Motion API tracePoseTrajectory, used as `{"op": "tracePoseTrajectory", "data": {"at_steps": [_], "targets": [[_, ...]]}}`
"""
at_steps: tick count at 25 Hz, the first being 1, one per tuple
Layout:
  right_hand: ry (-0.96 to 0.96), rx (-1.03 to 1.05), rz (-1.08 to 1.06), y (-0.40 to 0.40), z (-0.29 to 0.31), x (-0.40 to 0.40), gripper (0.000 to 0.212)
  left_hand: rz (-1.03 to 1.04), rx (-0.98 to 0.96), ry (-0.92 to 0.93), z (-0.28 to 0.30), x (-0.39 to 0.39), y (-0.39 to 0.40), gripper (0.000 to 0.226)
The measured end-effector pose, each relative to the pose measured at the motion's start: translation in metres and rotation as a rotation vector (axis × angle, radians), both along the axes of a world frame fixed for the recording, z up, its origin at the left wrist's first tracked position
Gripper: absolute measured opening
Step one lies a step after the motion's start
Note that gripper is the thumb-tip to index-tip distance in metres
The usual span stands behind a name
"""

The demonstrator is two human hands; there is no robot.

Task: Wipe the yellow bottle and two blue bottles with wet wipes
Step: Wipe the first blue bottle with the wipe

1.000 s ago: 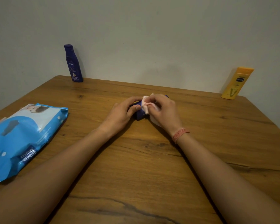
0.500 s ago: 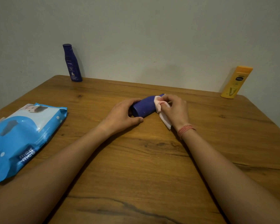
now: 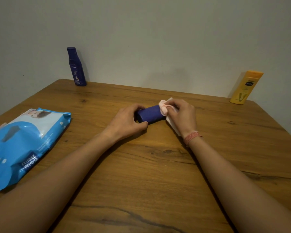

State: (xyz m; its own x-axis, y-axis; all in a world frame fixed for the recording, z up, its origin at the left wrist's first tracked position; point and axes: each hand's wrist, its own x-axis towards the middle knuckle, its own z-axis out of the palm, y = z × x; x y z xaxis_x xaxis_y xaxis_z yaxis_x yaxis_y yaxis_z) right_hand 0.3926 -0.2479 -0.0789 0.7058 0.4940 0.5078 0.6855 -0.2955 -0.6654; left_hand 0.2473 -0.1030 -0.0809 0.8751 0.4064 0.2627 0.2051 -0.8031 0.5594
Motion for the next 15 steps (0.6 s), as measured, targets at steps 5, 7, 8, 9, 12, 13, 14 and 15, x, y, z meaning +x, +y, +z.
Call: {"op": "tracePoseTrajectory", "data": {"at_steps": [5,7,8,9,12,13,14,15], "targets": [[-0.050,-0.066,0.045,0.002,0.002,-0.006,0.016,0.010,0.084,0.028,-0.001,0.000,0.002,0.060],[-0.131,-0.080,0.241,0.009,0.003,-0.026,0.016,-0.001,0.082,0.012,-0.002,-0.002,0.003,0.063],[-0.153,-0.070,0.316,0.012,0.003,-0.033,0.016,-0.013,0.088,-0.001,-0.002,-0.003,0.003,0.061],[-0.169,-0.053,0.356,0.013,0.002,-0.037,0.016,-0.029,0.105,-0.012,-0.002,-0.004,0.003,0.053],[-0.164,0.023,0.256,0.010,0.003,-0.027,0.014,-0.030,0.158,0.022,0.000,-0.002,0.002,0.037],[-0.134,0.039,0.168,0.007,0.003,-0.018,0.014,-0.019,0.155,0.042,0.001,-0.002,0.002,0.039],[-0.089,0.046,0.082,0.003,0.003,-0.010,0.014,-0.016,0.144,0.052,0.002,-0.001,0.002,0.042],[-0.039,0.047,0.016,-0.001,0.003,-0.002,0.014,-0.022,0.127,0.050,0.003,-0.001,0.002,0.043]]}}
